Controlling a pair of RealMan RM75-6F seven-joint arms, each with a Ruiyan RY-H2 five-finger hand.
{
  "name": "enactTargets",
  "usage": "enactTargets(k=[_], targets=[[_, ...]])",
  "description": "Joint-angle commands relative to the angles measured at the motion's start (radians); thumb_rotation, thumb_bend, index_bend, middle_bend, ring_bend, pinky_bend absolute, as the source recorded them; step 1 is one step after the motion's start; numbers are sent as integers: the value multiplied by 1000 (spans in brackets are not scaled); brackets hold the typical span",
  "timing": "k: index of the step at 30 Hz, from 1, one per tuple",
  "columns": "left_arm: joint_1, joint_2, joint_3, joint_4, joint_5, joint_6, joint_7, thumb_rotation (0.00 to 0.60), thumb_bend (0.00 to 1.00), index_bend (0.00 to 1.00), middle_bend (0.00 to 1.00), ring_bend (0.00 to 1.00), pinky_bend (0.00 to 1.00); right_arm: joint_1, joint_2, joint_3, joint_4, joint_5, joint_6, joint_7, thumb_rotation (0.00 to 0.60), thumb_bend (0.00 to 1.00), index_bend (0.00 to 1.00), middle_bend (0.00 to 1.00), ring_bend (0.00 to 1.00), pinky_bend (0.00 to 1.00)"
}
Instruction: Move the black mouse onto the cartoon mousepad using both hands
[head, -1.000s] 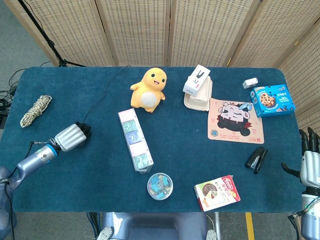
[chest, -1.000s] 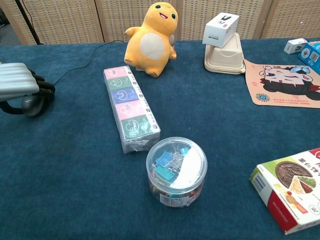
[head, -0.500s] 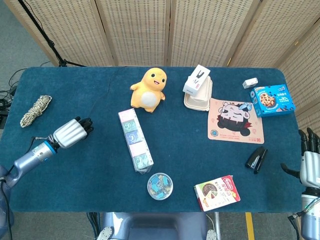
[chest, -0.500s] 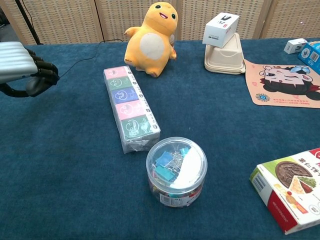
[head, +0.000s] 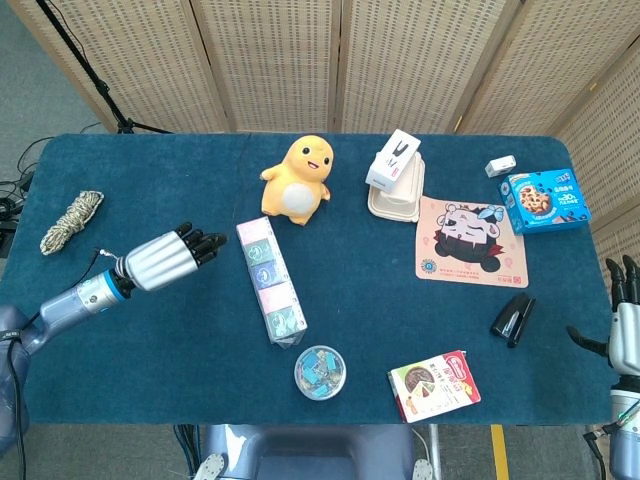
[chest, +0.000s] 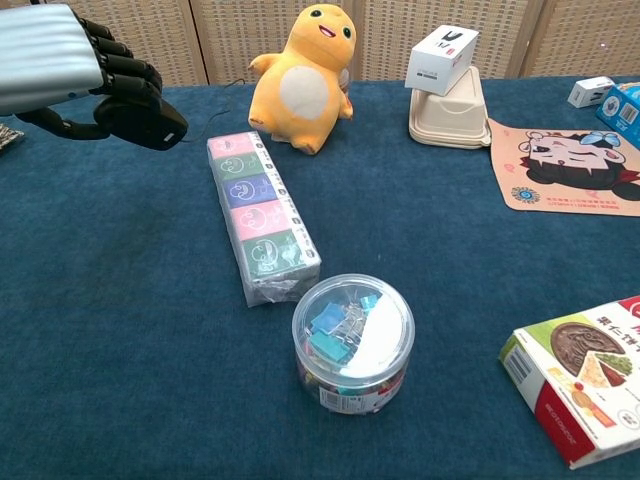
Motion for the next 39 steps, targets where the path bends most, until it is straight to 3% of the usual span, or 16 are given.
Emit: enactTargets(k=[1, 12, 21, 30, 39], targets=[[-18, 10, 3, -21, 9, 0, 31, 600, 268, 544, 416, 421, 507, 0, 2, 0, 0, -1, -2, 5, 600, 0, 0, 0, 0, 0], [-166, -3, -36, -119, 15, -17, 134, 600, 268, 544, 416, 422, 507, -2, 7, 1, -4, 1, -2, 13, 600, 0, 0, 0, 0, 0], [-335, -63, -53, -255, 43, -215, 297, 600, 268, 544, 416, 422, 507, -4, 22, 3, -7, 9, -15, 41, 600, 0, 0, 0, 0, 0], [-440, -169, -95, -260, 30, -365, 340, 600, 267, 544, 416, 422, 507, -10, 42, 13, -5, 25, -24, 85, 600, 0, 0, 0, 0, 0], [-494, -266, -107, -241, 30, -427, 351, 600, 267, 544, 415, 420, 507, -17, 59, 20, -2, 35, -32, 126, 600, 0, 0, 0, 0, 0]])
